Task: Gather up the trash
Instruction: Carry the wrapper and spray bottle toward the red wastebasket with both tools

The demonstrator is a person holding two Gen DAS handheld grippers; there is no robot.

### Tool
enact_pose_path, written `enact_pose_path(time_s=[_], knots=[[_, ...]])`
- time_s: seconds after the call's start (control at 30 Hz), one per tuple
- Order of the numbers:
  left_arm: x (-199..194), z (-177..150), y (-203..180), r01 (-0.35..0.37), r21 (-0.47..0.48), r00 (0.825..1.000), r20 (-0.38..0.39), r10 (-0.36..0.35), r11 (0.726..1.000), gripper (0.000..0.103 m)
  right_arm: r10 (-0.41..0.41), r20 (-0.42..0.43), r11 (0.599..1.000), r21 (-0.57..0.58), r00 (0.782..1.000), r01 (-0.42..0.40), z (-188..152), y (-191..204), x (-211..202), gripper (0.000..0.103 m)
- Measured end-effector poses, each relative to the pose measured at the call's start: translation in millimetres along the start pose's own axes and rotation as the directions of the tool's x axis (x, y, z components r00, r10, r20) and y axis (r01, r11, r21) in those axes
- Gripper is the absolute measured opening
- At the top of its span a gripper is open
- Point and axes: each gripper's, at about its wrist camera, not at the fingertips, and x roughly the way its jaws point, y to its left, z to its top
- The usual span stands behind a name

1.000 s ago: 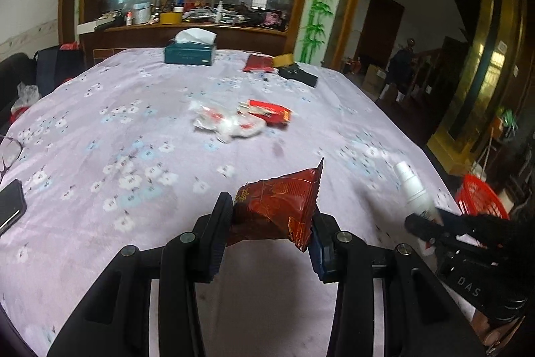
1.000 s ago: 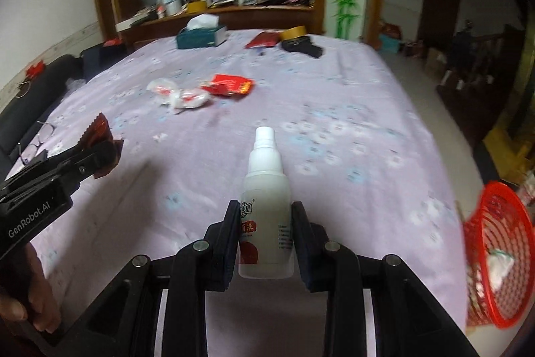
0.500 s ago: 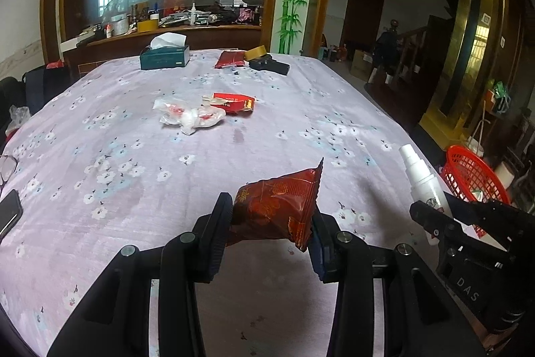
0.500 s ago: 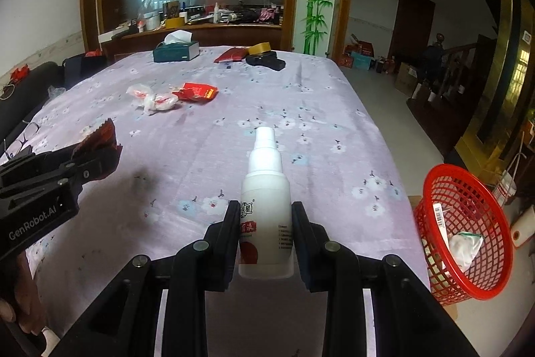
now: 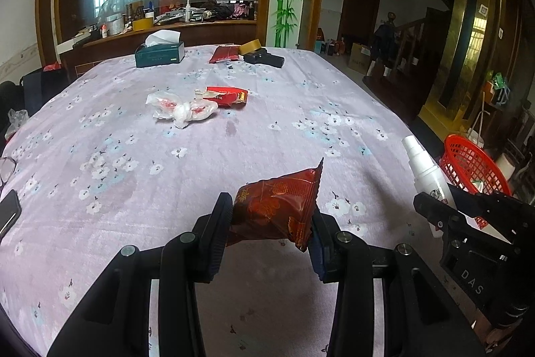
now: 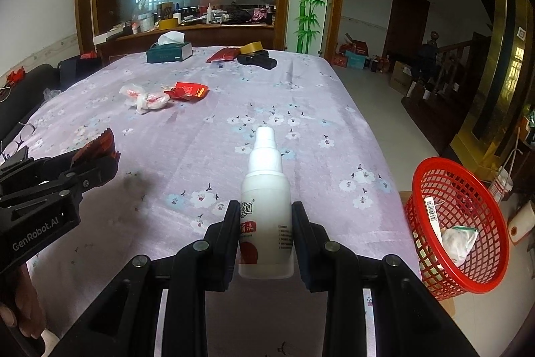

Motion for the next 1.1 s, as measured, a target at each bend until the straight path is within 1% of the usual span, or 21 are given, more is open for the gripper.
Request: enact_pose_path(time_s=[1.1], knots=[[3.5,-1.5,-11.7,0.012,0.019,1.000,-0.018,-0.012,1.000,0.040,-0.018,-0.006,1.000,0.021,1.000,0.018,-3.3,-7.1,0.0,0.033]])
